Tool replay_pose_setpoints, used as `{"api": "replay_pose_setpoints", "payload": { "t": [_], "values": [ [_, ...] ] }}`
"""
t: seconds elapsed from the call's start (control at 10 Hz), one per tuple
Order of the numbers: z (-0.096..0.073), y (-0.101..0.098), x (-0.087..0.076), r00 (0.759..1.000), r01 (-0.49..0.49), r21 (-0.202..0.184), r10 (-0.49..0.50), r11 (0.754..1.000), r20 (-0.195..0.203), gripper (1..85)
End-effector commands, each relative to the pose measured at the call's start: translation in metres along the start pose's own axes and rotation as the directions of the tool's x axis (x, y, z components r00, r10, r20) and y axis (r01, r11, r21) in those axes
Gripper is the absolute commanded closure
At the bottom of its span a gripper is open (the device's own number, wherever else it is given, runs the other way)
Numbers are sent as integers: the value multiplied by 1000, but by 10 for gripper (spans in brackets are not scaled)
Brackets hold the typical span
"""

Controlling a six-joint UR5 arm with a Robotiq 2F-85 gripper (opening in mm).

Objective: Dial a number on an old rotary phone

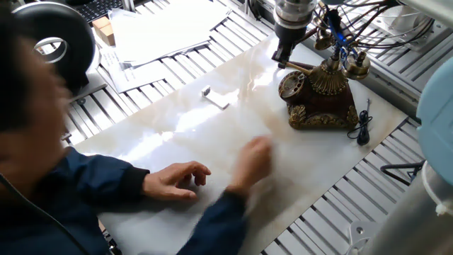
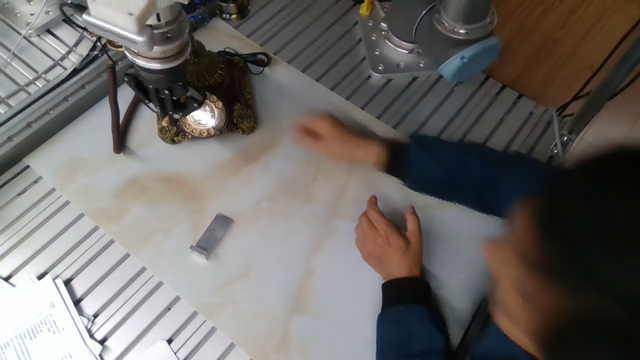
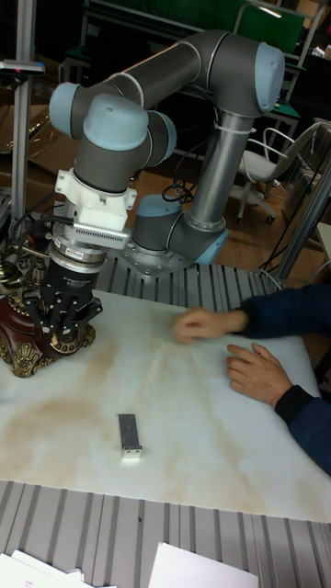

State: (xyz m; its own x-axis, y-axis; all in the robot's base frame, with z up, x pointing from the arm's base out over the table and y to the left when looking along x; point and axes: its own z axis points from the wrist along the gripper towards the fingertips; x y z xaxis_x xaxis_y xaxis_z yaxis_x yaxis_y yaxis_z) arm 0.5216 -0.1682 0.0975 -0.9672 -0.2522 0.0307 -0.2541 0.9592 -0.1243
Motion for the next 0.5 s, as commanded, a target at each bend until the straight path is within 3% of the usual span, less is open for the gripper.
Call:
{"api": "replay_pose_setpoints", "payload": {
  "t": [0.0, 0.3, 0.4],
  "values": [
    [-6, 5, 6, 996, -87, -51, 86, 995, -31, 837],
    [1, 12, 11, 984, -171, -7, 171, 985, -55, 837],
    [2, 9, 15, 982, -180, 32, 182, 983, -59, 837]
  ]
}}
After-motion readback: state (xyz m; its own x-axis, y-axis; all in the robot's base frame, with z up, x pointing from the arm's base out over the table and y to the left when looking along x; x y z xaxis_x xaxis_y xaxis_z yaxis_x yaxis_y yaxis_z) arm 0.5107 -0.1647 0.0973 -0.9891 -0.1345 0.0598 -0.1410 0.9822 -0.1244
